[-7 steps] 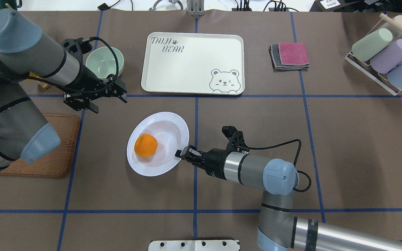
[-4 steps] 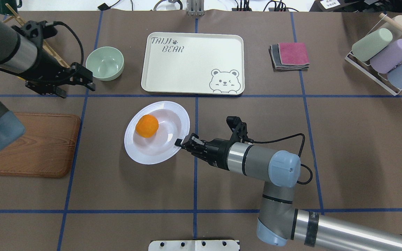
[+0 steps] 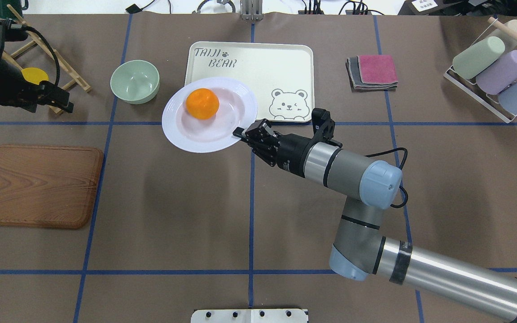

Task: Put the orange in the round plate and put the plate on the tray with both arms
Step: 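Slide the white plate with the orange onto the bear tray with the right gripper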

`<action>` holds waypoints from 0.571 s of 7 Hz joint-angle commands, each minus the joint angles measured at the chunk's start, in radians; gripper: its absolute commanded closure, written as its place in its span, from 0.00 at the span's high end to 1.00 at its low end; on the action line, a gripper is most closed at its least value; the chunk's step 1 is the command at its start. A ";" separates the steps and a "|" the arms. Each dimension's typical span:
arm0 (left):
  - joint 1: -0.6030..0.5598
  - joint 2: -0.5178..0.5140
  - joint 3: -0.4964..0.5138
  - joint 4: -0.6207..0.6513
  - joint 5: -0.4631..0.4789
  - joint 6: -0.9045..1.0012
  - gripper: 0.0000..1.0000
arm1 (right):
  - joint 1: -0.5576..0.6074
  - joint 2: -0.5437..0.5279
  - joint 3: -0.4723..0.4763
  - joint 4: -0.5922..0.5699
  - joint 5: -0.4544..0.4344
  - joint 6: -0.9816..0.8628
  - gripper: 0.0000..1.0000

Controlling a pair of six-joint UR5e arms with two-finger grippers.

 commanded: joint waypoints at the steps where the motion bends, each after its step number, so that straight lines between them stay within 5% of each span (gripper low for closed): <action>1: -0.013 0.017 0.035 -0.009 0.037 0.083 0.94 | 0.048 0.124 -0.175 -0.003 -0.103 0.059 0.01; 4: -0.016 0.014 0.060 -0.010 0.037 0.091 0.94 | 0.065 0.169 -0.302 -0.077 -0.218 0.133 0.00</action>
